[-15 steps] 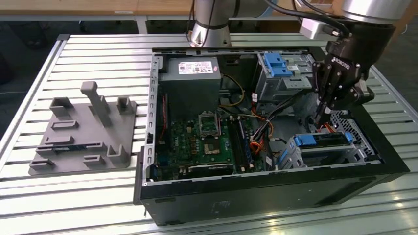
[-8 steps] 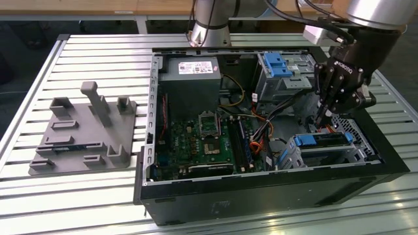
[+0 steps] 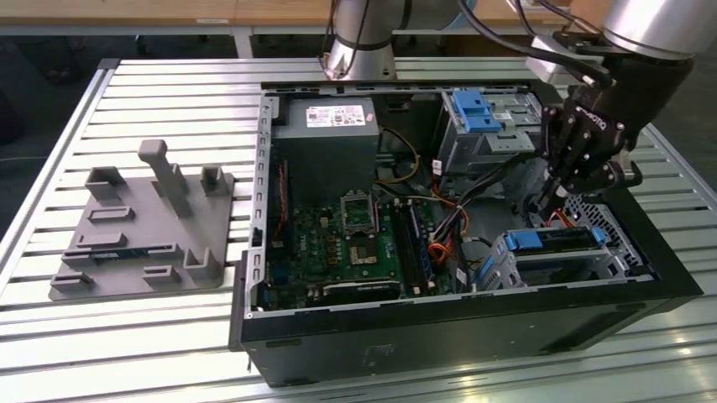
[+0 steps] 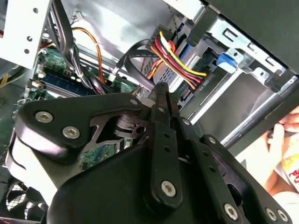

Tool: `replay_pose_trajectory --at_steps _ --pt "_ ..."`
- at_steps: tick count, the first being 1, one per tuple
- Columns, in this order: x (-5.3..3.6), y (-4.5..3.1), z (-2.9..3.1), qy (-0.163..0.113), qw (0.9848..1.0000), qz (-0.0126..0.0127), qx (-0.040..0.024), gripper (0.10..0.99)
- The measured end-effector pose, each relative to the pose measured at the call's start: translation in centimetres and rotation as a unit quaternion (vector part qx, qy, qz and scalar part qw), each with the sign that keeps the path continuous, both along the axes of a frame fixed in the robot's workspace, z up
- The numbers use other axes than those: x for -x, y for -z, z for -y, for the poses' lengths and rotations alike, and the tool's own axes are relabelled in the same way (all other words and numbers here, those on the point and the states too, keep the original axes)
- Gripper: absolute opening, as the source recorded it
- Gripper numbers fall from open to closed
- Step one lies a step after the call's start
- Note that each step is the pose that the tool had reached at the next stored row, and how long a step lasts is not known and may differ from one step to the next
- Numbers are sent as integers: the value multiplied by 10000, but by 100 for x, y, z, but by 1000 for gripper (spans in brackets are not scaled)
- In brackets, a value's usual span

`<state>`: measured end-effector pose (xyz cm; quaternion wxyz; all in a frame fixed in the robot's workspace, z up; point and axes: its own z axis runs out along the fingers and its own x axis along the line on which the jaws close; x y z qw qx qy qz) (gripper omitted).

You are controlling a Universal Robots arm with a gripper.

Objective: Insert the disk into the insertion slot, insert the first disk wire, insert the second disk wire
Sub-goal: 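Insert the second disk wire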

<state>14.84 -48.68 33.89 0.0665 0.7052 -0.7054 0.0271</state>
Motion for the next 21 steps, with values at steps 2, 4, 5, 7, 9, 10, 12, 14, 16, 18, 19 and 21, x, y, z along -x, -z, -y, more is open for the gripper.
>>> replay_pose_trajectory --at_steps 2,4,5,7,9,10,12,14,16,18,19,21 --pt "-7 0 22 0 10000 -2 -65 145" --pt "-9 1 47 1 9999 -2 -115 145" --pt "-10 0 61 1 9999 -2 -134 145" --pt "-11 0 90 1 9999 -2 -163 145" --pt "-10 1 138 7 9998 -2 -204 145" --pt "-10 0 151 8 9998 -2 -219 145" --pt "-10 0 178 12 9997 -2 -253 145" --pt "-10 0 206 16 9996 -2 -281 145" --pt "-10 0 242 17 9996 -2 -294 145" --pt "-10 -1 279 17 9995 -5 -301 145" --pt "-10 -1 297 17 9995 -8 -304 145" --pt "-10 -2 324 18 9995 -11 -314 145"
